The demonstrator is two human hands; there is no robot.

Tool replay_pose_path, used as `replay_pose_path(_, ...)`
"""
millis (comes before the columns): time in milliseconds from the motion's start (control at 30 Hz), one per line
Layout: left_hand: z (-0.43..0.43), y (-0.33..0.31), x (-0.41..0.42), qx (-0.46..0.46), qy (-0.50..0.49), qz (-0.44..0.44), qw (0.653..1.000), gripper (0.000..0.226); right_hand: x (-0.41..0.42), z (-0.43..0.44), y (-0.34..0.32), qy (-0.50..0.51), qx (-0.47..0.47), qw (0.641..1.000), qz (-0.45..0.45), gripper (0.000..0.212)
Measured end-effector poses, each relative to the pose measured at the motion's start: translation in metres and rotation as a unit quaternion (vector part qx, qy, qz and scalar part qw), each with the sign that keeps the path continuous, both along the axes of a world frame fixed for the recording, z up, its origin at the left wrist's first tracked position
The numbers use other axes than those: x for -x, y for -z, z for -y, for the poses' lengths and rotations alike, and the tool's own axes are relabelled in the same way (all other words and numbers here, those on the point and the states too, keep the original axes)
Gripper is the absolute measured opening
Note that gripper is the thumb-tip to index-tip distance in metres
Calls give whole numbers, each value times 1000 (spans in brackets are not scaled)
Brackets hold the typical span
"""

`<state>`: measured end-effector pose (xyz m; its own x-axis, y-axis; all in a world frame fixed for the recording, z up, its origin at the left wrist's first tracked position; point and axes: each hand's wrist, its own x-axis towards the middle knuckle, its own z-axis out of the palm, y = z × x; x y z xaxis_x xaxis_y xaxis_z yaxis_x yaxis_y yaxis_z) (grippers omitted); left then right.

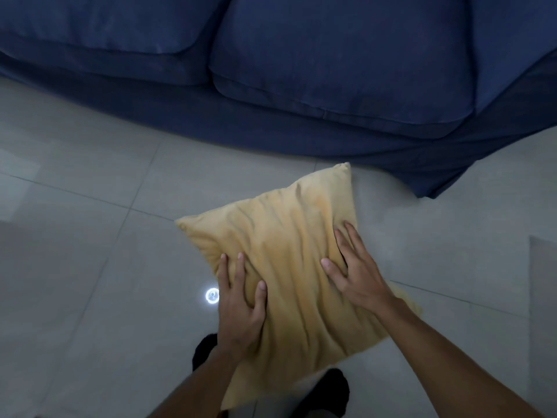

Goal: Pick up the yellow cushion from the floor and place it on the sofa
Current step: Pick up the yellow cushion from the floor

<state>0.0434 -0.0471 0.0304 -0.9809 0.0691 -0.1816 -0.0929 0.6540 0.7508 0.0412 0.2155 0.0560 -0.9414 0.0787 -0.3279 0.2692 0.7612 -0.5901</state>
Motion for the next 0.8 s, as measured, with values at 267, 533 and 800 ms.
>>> replay_pose_path(267, 16, -56, 52, 1, 33, -56, 998, 71, 26, 16, -57, 37, -8, 998, -50, 84)
replay_pose_path(533, 26, -89, 87, 7, 60, -88, 994, 71, 43, 32, -90, 74, -18, 992, -104, 81)
replay_pose_path(800, 33, -133, 125, 10, 97, -121, 988, 71, 58, 46, -128, 117, -26, 983, -142, 79)
